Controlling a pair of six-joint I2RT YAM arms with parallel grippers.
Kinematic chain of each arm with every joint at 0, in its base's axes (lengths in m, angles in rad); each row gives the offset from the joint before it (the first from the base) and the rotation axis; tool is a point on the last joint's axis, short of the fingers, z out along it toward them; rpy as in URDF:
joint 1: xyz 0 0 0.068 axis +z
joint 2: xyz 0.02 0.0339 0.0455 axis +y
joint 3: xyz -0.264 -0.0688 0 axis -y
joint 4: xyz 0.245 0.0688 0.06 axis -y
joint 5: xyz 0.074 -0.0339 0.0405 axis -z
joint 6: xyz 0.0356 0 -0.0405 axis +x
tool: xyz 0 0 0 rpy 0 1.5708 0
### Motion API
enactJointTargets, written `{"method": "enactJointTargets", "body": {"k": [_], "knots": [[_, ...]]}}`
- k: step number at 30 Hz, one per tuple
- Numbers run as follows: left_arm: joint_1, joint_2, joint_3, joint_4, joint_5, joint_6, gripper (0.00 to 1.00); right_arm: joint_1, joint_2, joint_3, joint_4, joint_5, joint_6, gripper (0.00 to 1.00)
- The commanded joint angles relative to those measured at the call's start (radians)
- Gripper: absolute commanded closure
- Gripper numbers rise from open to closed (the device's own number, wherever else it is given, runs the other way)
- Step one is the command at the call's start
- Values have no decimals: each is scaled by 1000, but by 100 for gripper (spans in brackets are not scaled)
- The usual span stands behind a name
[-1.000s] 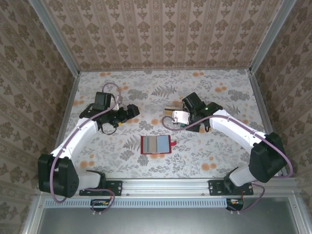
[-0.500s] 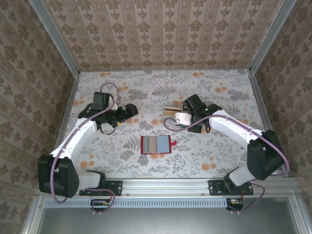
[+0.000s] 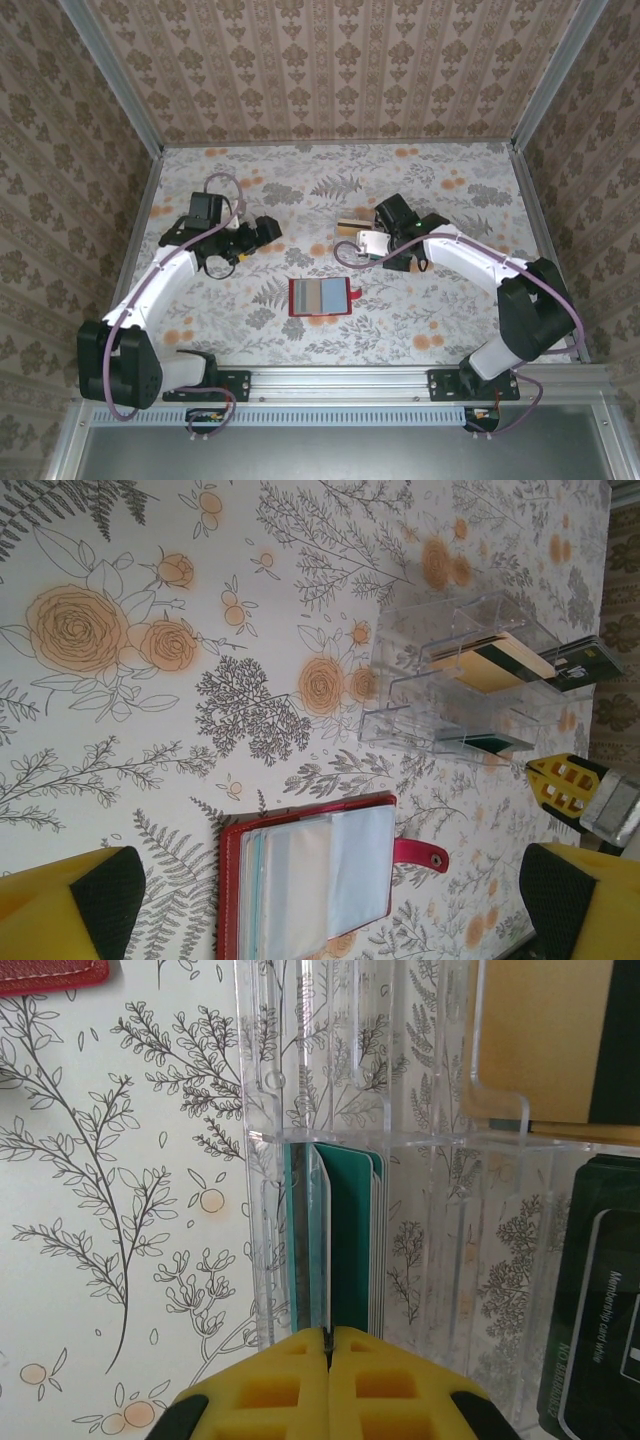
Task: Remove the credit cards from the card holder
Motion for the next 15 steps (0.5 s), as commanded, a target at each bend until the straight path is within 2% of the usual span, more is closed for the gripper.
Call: {"method": "enactJointTargets", "body": {"k": [1,11,13,15], "knots": [[10,-26,-20,1,19,20,0,-6,19,1,7,4,-10,100],[19,-35,-31,1,24,20,0,-7,64,-1,27,-7,26,99],[20,-36,-31,2,25,20,0,-7,66,3,26,-2,37,93],[20,-35,-32,3,26,21,0,-7,66,4,29,7,47,82]]}}
